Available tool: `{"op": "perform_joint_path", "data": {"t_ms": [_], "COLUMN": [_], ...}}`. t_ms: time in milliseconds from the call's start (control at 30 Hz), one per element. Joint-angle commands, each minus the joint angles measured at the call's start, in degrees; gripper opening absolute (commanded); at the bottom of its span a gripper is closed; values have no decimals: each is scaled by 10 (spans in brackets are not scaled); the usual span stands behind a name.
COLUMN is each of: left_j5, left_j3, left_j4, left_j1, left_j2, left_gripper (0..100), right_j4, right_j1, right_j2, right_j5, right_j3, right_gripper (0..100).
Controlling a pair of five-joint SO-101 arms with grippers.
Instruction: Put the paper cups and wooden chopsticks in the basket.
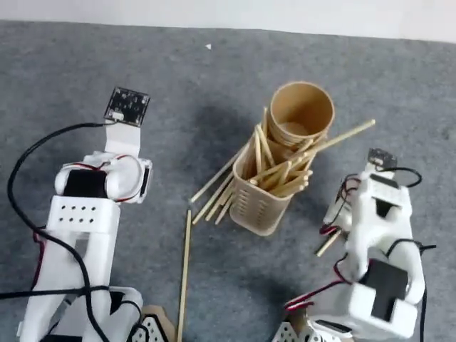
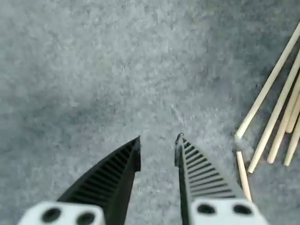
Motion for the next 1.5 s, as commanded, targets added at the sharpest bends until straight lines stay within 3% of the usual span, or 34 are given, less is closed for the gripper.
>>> {"op": "perform_joint_path", "data": {"t_ms": [0, 200, 433, 567, 733, 967, 1200, 1467], "left_j5": [6, 6, 6, 6, 6, 6, 6, 6], "left_j3": [0, 2, 35, 46, 49, 60, 61, 62], "left_j4": [-10, -10, -53, -71, -74, -75, -75, -82], "left_j1": [-4, -4, -4, -4, -4, -4, 8, 8], "left_j2": [-4, -4, -4, -4, -4, -4, -3, -2], "left_gripper": [150, 150, 150, 150, 150, 150, 150, 150], "right_j4": [22, 51, 96, 118, 72, -95, -268, -271], "right_j1": [9, 59, 69, 36, -60, -131, -208, -233], "right_j2": [61, 23, -210, -343, -445, -565, -648, -759], "right_j5": [-4, -4, -5, -7, -23, -105, -106, -105], "right_j3": [-42, -114, -232, -317, -344, -260, 22, 189], "right_gripper": [1, 4, 4, 4, 4, 4, 4, 4]}}
